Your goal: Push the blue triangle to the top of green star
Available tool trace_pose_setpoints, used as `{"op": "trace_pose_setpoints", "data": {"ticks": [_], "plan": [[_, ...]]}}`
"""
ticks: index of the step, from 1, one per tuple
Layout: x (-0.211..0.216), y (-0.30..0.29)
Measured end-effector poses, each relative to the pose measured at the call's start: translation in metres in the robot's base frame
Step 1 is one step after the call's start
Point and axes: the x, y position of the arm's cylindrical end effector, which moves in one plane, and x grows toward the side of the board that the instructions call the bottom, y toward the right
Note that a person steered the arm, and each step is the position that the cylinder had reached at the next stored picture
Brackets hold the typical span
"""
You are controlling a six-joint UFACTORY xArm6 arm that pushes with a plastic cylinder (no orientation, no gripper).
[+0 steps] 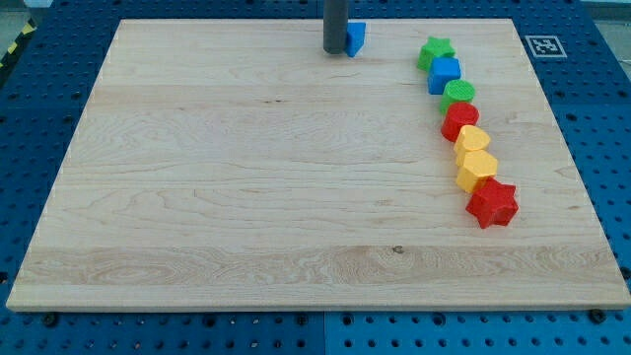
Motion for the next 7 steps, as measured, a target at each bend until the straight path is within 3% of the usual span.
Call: {"op": "trace_pose_setpoints", "data": {"ticks": [2, 7], "plan": [[-0.021, -0.003], [-0.022, 0.026]]}}
